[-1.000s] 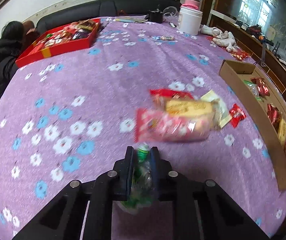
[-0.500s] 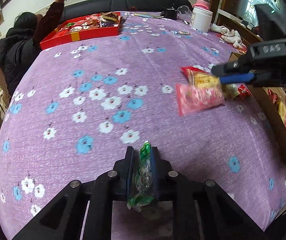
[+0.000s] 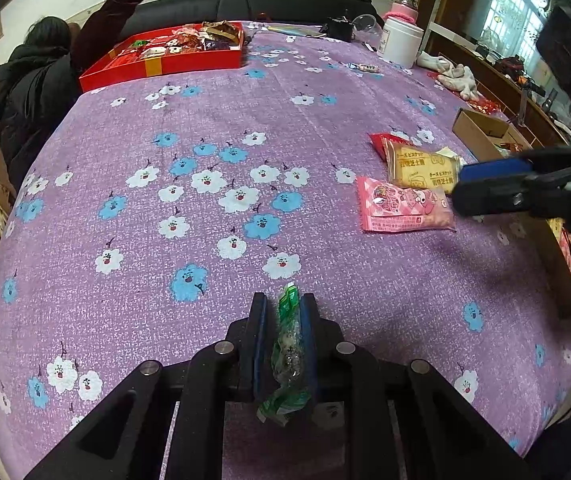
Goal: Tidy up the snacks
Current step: 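Grasp the pink character snack bag with the right gripper, then carry the pink bag and green-ended candy toward the cardboard box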
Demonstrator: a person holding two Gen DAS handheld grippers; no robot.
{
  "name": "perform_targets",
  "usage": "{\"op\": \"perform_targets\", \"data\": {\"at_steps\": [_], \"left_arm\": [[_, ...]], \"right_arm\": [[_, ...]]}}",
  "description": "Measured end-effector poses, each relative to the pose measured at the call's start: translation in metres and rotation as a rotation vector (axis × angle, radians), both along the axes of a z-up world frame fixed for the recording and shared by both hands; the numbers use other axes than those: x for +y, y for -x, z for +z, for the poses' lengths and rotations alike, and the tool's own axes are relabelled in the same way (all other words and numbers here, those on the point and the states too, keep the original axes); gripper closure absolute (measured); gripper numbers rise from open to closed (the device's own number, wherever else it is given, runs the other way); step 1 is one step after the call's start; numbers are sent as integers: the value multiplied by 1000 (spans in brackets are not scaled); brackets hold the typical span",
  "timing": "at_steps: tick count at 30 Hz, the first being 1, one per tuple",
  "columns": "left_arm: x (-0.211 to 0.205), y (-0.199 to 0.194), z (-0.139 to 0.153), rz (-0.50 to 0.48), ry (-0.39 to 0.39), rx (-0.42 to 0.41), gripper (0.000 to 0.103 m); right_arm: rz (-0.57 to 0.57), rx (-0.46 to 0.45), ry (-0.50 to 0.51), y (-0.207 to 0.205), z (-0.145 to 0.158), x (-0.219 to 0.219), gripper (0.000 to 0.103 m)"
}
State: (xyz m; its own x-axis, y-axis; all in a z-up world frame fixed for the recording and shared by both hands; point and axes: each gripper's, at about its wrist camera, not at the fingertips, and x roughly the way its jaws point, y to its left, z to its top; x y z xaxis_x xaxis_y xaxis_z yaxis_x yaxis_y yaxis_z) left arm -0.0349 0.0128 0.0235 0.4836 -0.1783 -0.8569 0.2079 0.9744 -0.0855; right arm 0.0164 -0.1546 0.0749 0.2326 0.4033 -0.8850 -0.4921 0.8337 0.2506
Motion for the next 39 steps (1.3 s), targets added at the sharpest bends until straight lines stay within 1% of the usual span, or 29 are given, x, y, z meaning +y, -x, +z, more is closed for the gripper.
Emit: {"op": "perform_targets", "data": {"at_steps": [4, 6, 8, 11, 12, 13, 14, 15, 16, 17, 22, 27, 32, 35, 36, 38, 39], "left_arm": [[2, 2, 0, -10, -1, -1, 86], [4, 2, -1, -16, 13, 2, 86], [6, 2, -1, -15, 31, 6, 86], [7, 1, -1, -18, 39, 6, 86], [7, 2, -1, -17, 41, 3, 86], [8, 2, -1, -15, 44, 0, 86], [8, 3, -1, -8, 48, -4, 86], [9, 3, -1, -1, 53, -5, 91], [10, 3, -1, 8, 72, -2, 92], [10, 3, 0, 12, 86, 1, 92], [2, 6, 6, 7, 82, -10, 92], [-9, 4, 14, 0, 94, -13, 92], [-12, 2, 21, 12, 59, -19, 92], [-5, 6, 29, -2, 67, -15, 92], [-2, 9, 32, -9, 52, -15, 86], [2, 14, 35, -28, 40, -13, 58], [3, 18, 36, -35, 24, -13, 33]], "right_arm": [[123, -29, 61, -12, -11, 16, 52], [146, -33, 107, -19, -19, 20, 52], [183, -2, 129, -25, -29, 21, 52], [209, -1, 163, -24, -36, 22, 52], [207, 10, 169, -22, -40, 23, 57], [188, 22, 178, -20, -42, 22, 76], [176, 18, 175, -16, -41, 24, 78], [163, 22, 173, -12, -41, 22, 79], [135, 18, 177, -8, -40, 22, 81], [103, 22, 159, -4, -38, 20, 81], [-38, 69, 26, 15, -28, 2, 82], [-124, 77, -78, 33, -17, -14, 82], [-146, 70, -88, 43, -10, -29, 82], [-151, 63, -109, 50, -6, -38, 82], [-152, 62, -115, 50, -6, -39, 82], [-151, 69, -122, 56, -7, -44, 82], [-148, 70, -123, 57, -8, -45, 82]]}}
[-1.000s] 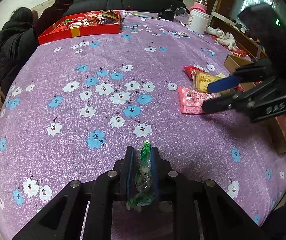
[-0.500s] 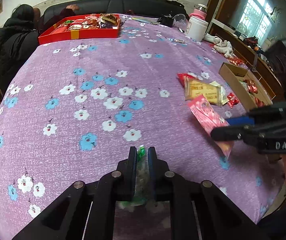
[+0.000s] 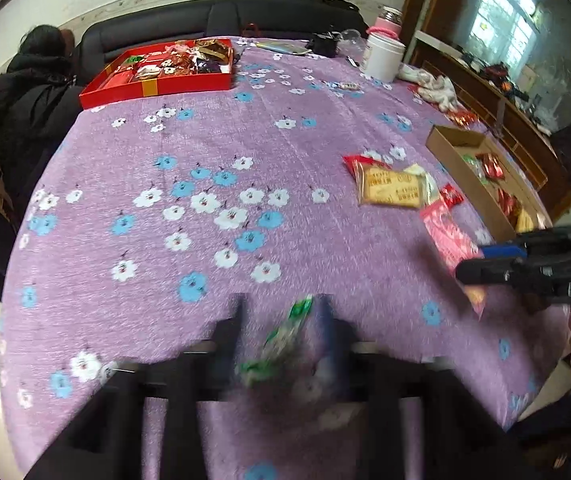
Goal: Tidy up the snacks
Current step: 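Carry the pink bag and green-ended candy toward the cardboard box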
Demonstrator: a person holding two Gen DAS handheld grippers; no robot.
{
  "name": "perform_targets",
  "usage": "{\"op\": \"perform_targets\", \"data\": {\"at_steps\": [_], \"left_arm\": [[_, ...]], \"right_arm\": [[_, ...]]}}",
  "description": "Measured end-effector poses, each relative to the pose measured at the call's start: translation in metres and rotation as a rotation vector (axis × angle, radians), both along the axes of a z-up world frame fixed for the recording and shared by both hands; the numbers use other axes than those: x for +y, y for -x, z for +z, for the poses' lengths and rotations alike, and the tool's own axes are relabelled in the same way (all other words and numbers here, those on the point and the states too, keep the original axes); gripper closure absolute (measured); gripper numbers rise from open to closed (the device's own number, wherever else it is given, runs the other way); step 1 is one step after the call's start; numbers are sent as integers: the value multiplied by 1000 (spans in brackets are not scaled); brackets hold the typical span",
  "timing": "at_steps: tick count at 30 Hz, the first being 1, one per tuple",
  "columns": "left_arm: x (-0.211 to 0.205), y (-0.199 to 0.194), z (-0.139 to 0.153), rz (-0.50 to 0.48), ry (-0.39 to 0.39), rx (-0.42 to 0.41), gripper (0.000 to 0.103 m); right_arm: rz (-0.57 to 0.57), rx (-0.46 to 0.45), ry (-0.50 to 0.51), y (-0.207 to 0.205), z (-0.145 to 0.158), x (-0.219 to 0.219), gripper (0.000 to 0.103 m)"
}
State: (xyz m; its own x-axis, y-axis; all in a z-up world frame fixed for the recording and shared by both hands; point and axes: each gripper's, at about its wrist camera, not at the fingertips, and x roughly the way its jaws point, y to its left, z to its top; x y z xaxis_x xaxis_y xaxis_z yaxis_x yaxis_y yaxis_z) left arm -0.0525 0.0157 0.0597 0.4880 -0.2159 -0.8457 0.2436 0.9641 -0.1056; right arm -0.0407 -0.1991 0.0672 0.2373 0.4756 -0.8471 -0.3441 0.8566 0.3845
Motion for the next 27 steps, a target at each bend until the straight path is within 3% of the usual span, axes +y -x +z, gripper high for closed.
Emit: {"op": "perform_targets", "data": {"at_steps": [1, 5, 6, 9, 14, 17, 27], "left_arm": [[1, 5, 1, -7, -15, -8, 27], [4, 15, -6, -25, -25, 2, 27], [3, 15, -10, -26, -21, 7, 31], [-5, 12, -21, -28, -53, 24, 61], [-13, 7, -37, -30, -74, 39, 65], [-19, 5, -37, -26, -95, 13, 84], [-45, -6, -21, -37, -19, -7, 84]], "right_arm": [[0, -2, 1, 1, 0, 0, 82], [-1, -9, -1, 4, 3, -3, 82], [-2, -11, -1, 4, 3, -3, 82], [-6, -17, 0, 5, 6, -3, 82], [-2, -27, -3, 9, 10, -4, 82], [-13, -24, -4, 10, 10, -6, 82], [-83, -25, -19, 13, 14, -31, 82]]}}
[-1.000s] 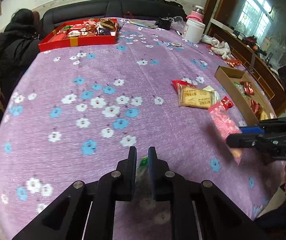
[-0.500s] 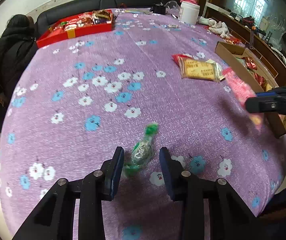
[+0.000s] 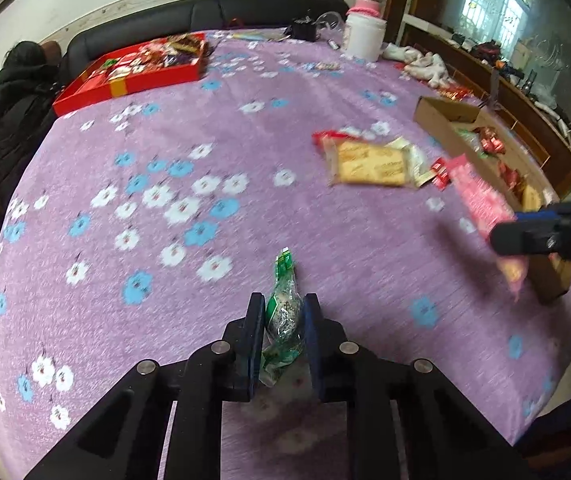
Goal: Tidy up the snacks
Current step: 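Carry the pink bag and green-ended candy toward the cardboard box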
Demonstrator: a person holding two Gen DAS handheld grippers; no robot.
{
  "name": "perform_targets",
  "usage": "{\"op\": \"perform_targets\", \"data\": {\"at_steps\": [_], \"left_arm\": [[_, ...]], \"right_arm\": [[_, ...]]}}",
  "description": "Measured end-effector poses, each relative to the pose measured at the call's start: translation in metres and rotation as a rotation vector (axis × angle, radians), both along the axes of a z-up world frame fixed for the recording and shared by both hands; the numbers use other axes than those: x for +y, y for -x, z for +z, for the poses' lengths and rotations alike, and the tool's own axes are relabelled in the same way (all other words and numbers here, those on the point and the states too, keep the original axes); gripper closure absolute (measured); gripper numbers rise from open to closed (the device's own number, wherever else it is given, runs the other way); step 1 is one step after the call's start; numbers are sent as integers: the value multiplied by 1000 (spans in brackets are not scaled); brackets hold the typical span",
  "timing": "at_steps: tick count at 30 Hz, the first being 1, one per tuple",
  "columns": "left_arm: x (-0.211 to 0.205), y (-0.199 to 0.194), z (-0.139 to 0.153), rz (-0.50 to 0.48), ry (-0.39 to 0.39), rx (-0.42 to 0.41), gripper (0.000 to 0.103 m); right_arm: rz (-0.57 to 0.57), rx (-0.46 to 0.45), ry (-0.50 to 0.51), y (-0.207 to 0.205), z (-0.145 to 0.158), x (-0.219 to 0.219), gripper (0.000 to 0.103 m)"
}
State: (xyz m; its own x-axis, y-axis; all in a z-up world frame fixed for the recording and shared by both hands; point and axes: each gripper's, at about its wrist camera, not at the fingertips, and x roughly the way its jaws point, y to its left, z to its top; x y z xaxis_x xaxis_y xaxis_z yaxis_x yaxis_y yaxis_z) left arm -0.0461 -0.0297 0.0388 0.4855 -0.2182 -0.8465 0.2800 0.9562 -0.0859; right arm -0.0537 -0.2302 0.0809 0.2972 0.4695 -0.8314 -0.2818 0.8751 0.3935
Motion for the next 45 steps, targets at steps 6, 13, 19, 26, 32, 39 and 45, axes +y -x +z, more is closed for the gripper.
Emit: {"op": "perform_targets", "data": {"at_steps": [6, 13, 19, 26, 32, 39, 45], "left_arm": [[-23, -5, 19, -41, 48, -23, 84], [-52, -10, 32, -89, 83, -35, 84], [-77, -14, 36, -124, 97, -41, 84], [-103, -18, 40, -167, 116, -39, 84], [-131, -22, 42, -211, 127, -35, 84], [-176, -20, 43, -299, 132, -22, 84], [-218, -12, 43, -388, 137, -8, 84]], "right_arm": [[-29, -5, -3, 4, 3, -16, 82], [-66, -2, -7, 5, 5, -38, 82], [-100, -8, -7, 7, 8, -59, 82], [-143, -11, -5, 10, 11, -84, 82], [-186, -11, 0, 14, 12, -107, 82], [-275, 5, 9, 22, 8, -139, 82], [-354, 22, 22, 31, 4, -170, 82]]}}
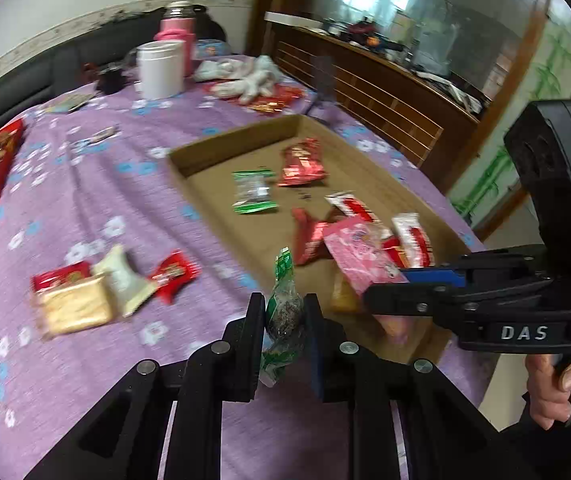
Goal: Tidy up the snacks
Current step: 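Carry the pink bag and green-ended candy toward the cardboard box, then open the left gripper over the box while right releases the pink bag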
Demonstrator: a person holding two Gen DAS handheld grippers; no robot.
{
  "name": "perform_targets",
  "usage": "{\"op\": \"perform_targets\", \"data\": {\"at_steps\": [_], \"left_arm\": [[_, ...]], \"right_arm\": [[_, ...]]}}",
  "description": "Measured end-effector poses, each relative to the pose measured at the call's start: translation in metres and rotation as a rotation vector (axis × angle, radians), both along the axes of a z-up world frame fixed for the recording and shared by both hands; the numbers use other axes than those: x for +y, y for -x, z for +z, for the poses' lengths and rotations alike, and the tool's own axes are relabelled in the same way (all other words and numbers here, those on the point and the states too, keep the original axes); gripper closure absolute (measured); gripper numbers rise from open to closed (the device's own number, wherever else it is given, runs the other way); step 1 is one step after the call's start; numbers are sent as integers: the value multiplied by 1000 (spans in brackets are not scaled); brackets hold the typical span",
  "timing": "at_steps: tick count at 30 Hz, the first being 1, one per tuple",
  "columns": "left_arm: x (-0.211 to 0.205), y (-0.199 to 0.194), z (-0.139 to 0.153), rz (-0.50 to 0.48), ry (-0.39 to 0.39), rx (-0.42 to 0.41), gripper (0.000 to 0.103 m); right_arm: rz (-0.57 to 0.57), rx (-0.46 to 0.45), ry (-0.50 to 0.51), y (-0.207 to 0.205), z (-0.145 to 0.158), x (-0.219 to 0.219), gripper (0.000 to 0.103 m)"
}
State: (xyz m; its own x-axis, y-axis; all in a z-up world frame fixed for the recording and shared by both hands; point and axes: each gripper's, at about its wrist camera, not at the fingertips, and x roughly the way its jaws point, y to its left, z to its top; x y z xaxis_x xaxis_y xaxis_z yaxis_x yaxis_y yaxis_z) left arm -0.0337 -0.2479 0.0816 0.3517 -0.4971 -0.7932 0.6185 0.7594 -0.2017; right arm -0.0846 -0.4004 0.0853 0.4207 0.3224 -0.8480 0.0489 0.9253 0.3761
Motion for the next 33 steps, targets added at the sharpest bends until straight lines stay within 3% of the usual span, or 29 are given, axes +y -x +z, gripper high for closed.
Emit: {"op": "perform_targets", "data": {"at_steps": [16, 31, 33], "left_arm": [[-78, 15, -17, -155, -33, 27, 84], [-96, 25, -27, -200, -60, 17, 84], [-95, 25, -26, -198, -58, 15, 80]], "right_arm": [[-144, 52, 21, 14, -14, -67, 82], [-128, 76, 60, 10, -22, -72, 81], [-127, 66, 66, 10, -19, -71, 81]]}}
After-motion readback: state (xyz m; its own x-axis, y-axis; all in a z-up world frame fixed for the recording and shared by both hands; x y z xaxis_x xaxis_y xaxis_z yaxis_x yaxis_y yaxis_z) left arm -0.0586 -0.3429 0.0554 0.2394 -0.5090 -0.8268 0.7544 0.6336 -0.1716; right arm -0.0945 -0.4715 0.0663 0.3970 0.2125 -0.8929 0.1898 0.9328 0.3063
